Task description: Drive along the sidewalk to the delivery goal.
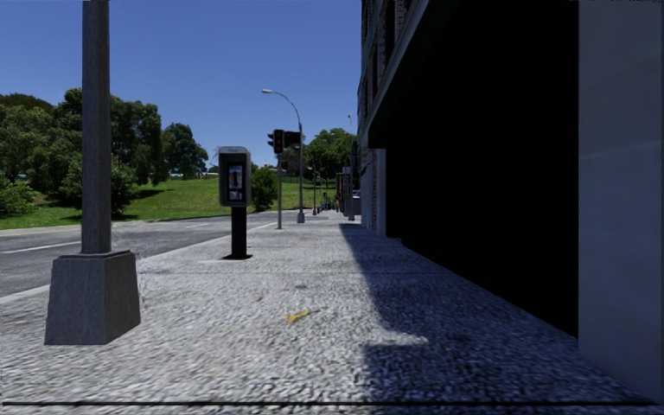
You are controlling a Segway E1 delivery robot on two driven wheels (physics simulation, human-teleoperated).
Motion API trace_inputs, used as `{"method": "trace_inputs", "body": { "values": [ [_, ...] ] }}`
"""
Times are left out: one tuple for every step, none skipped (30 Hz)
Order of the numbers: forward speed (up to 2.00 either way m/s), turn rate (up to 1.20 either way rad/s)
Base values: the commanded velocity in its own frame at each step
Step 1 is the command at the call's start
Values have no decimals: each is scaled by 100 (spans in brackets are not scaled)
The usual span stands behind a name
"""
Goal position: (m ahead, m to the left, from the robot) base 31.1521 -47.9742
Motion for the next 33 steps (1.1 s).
{"method": "trace_inputs", "body": {
  "values": [
    [200, 0],
    [200, 0],
    [200, 0],
    [200, 0],
    [200, 0],
    [200, 0],
    [200, 0],
    [200, 0],
    [200, 0],
    [200, 0],
    [200, 0],
    [200, 0],
    [200, 0],
    [200, 0],
    [200, 0],
    [200, 0],
    [200, 0],
    [200, 0],
    [200, 0],
    [200, 0],
    [200, 0],
    [200, 0],
    [200, 0],
    [200, 0],
    [200, 0],
    [200, 0],
    [200, 0],
    [200, 0],
    [200, 0],
    [200, 0],
    [200, 0],
    [200, 0],
    [200, 0]
  ]
}}
